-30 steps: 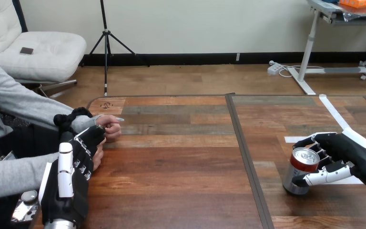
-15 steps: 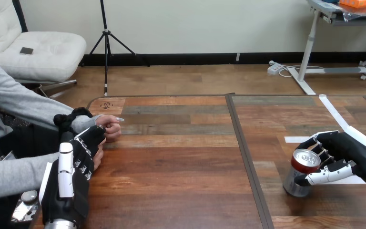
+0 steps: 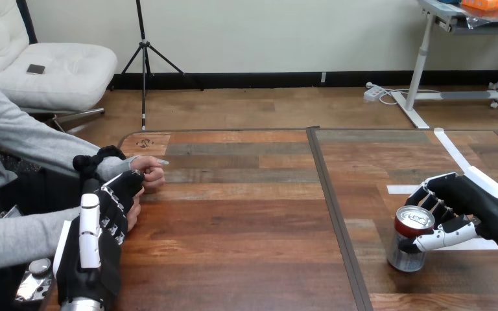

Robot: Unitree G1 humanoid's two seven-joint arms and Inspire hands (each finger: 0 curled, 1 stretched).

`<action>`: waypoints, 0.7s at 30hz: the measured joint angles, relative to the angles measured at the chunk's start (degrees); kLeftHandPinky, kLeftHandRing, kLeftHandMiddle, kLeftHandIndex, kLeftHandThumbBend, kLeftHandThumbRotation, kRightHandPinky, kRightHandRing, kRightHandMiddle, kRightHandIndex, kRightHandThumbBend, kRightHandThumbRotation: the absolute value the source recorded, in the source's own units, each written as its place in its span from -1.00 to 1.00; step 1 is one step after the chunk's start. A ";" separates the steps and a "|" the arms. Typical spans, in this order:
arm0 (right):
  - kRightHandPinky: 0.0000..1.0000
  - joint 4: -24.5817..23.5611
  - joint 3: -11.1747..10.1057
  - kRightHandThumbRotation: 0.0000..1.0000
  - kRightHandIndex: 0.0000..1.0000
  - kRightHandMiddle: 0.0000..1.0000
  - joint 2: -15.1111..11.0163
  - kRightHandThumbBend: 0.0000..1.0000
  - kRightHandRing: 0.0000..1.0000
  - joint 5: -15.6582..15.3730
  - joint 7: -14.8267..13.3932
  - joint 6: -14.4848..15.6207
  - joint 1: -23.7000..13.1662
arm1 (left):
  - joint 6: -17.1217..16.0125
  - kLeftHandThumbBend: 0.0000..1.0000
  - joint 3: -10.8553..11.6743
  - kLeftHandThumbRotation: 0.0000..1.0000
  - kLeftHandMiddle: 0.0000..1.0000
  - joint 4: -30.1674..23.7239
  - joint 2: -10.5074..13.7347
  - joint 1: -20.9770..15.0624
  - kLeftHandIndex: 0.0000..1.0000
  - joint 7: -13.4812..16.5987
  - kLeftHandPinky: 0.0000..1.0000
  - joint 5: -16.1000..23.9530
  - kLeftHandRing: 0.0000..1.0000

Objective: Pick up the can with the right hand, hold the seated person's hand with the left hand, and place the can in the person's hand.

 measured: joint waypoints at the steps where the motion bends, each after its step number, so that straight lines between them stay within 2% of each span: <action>1: -0.24 0.24 0.01 -1.00 -0.11 -0.12 0.00 0.52 -0.18 -0.20 -0.24 -0.38 -0.01 | 0.02 -0.06 -0.01 1.00 0.61 0.00 0.00 0.00 0.40 0.04 0.93 0.03 0.78; 21: -0.31 1.64 0.04 -1.00 -0.14 -0.17 0.00 0.54 -0.24 -1.84 -3.33 -2.58 -0.01 | 0.23 -0.08 -0.02 1.00 0.64 -0.02 0.01 0.00 0.42 0.39 0.95 0.07 0.79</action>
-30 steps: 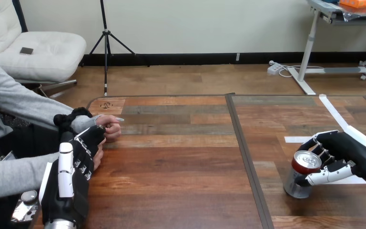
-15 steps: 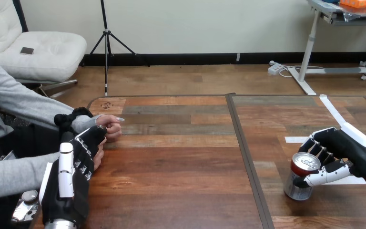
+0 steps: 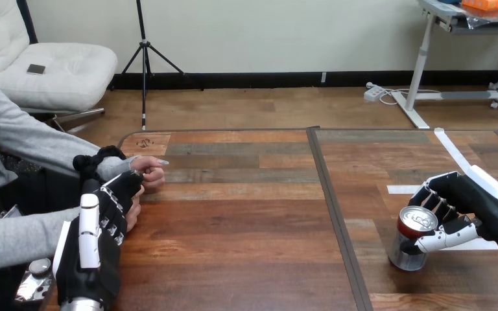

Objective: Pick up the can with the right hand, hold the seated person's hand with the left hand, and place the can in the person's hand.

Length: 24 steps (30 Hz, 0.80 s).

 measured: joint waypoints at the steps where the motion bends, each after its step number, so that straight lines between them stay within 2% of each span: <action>1: -0.30 0.05 0.00 -1.00 -0.14 -0.17 0.00 0.54 -0.24 -0.08 -0.18 -0.04 0.00 | 0.00 -0.09 0.00 1.00 0.64 0.00 0.00 0.00 0.42 0.00 0.95 0.00 0.79; 16: -0.29 1.06 0.00 -1.00 -0.14 -0.17 0.00 0.54 -0.24 -1.09 -3.35 -1.34 -0.01 | 0.11 -0.10 0.00 1.00 0.62 -0.06 0.00 0.00 0.41 0.05 0.95 0.00 0.78; 24: -0.30 1.06 0.00 -1.00 -0.15 -0.18 0.00 0.53 -0.25 -1.14 -3.65 -2.22 0.00 | 0.31 -0.13 0.01 1.00 0.62 -0.21 0.00 0.00 0.41 0.03 0.96 -0.07 0.78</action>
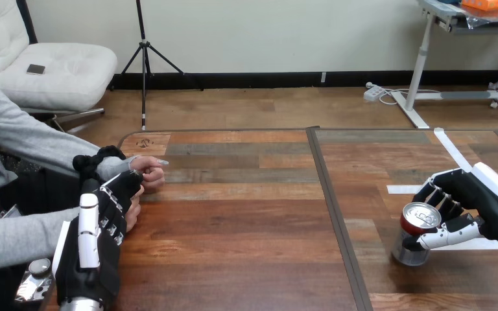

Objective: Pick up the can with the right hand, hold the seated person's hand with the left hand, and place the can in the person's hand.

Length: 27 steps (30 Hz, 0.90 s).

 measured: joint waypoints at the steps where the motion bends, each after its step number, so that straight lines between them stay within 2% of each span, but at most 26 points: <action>1: -0.29 0.00 0.00 -1.00 -0.15 -0.18 0.00 0.52 -0.25 0.00 -0.02 -0.12 0.00 | 0.00 -0.13 0.01 1.00 0.62 0.00 0.00 0.00 0.41 -0.01 0.96 -0.01 0.78; 12: -0.27 0.00 0.00 -1.00 -0.14 -0.17 0.00 0.51 -0.23 0.00 -0.26 -1.00 0.00 | -0.30 -0.19 0.00 1.00 0.59 0.00 0.00 0.01 0.38 0.07 0.93 0.20 0.75; 14: -0.27 -0.01 0.00 -1.00 -0.14 -0.16 0.00 0.51 -0.23 0.00 -0.26 -1.01 0.00 | -1.11 -0.22 0.00 1.00 0.56 0.05 -0.02 0.04 0.35 0.40 0.85 0.90 0.69; 16: -0.28 0.00 0.00 -1.00 -0.14 -0.16 0.00 0.52 -0.23 0.00 -0.26 -1.01 0.00 | -2.58 -0.23 -0.02 0.93 0.53 0.14 -0.03 0.09 0.31 1.22 0.66 2.28 0.63; 20: -0.30 -0.01 0.00 -1.00 -0.13 -0.17 0.00 0.53 -0.25 0.00 -0.37 -1.01 0.00 | -5.82 -0.20 -0.13 0.78 0.49 0.11 -0.03 0.17 0.28 3.67 0.46 5.64 0.57; 27: -0.32 0.00 0.00 -1.00 -0.12 -0.18 0.00 0.53 -0.27 0.00 -0.53 -1.01 0.00 | -10.49 -0.02 -0.37 0.57 0.42 -0.63 0.81 0.48 0.27 9.38 0.25 14.25 0.47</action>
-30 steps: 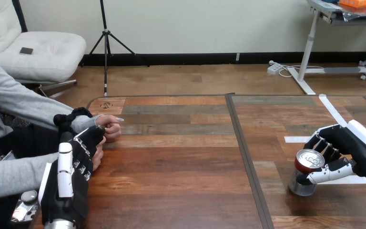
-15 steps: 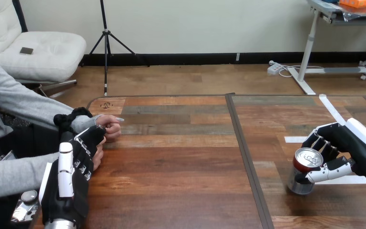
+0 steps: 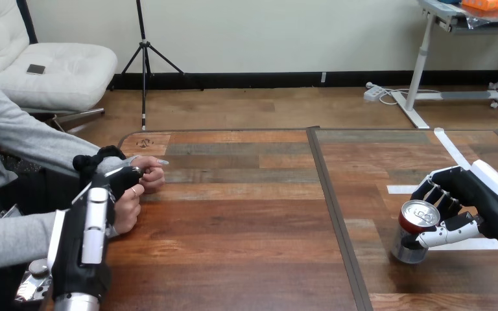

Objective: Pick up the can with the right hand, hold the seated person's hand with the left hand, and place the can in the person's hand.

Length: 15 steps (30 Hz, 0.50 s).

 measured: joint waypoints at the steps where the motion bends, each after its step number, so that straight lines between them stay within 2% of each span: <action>1: -0.32 0.00 0.00 -1.00 -0.12 -0.18 0.00 0.53 -0.27 0.00 -0.01 0.00 0.00 | -0.54 0.01 -0.06 0.53 0.42 -0.30 0.37 0.18 0.28 0.79 0.23 1.60 0.46; 3: -0.32 0.01 0.00 -1.00 -0.12 -0.18 0.00 0.53 -0.27 0.00 0.00 0.00 0.00 | -1.45 0.06 -0.18 0.47 0.43 -1.14 1.38 0.63 0.28 2.48 0.22 4.88 0.45; 6: -0.32 0.04 0.00 -1.00 -0.13 -0.18 0.00 0.54 -0.27 0.01 0.00 -0.02 0.00 | -3.16 0.16 -0.36 0.28 0.40 -2.32 3.16 1.14 0.27 4.80 0.13 10.29 0.39; 7: -0.33 0.06 0.00 -1.00 -0.13 -0.19 0.00 0.54 -0.28 0.01 0.00 -0.05 0.00 | -3.79 0.33 -0.39 0.17 0.40 -2.62 3.72 1.24 0.27 5.49 0.09 11.85 0.37; 11: -0.34 0.33 0.00 -1.00 -0.13 -0.20 0.00 0.54 -0.29 0.05 0.04 -0.39 0.00 | -5.61 0.64 -0.33 0.05 0.40 -5.22 5.92 1.80 0.29 8.86 0.05 17.46 0.35; 15: -0.34 0.40 0.00 -1.00 -0.14 -0.19 0.01 0.54 -0.28 0.09 0.28 -0.41 0.00 | -5.48 0.85 0.14 0.00 0.44 -8.37 7.34 1.96 0.35 11.33 0.07 20.68 0.38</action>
